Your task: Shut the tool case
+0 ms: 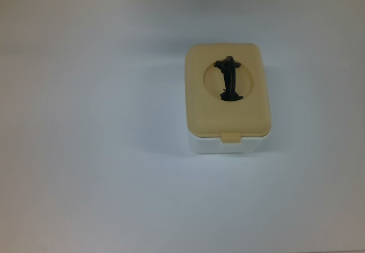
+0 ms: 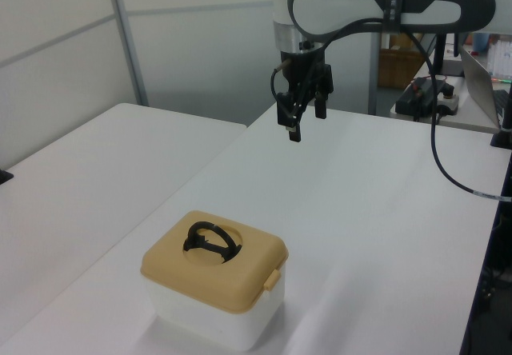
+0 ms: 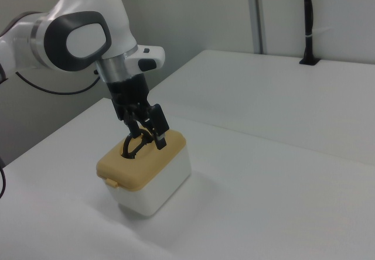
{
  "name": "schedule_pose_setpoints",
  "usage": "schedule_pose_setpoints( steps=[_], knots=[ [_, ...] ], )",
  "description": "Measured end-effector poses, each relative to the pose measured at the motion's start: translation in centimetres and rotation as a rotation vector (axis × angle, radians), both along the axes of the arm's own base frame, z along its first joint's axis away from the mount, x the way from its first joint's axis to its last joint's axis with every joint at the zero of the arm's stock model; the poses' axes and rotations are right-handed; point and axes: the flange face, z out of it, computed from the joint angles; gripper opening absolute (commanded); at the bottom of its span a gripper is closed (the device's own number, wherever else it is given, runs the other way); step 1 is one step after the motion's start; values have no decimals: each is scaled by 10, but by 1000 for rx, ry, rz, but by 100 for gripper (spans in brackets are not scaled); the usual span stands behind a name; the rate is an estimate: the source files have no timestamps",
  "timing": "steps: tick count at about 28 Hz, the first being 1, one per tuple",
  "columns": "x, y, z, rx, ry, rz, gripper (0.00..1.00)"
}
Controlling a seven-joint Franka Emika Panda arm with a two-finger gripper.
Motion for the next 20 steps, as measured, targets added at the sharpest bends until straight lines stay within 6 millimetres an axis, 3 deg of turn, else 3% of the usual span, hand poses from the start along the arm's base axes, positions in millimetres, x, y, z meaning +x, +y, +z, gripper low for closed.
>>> schedule_pose_setpoints(
  steps=[20],
  knots=[
    [0,-10,1,4,-1,-20,100]
  ],
)
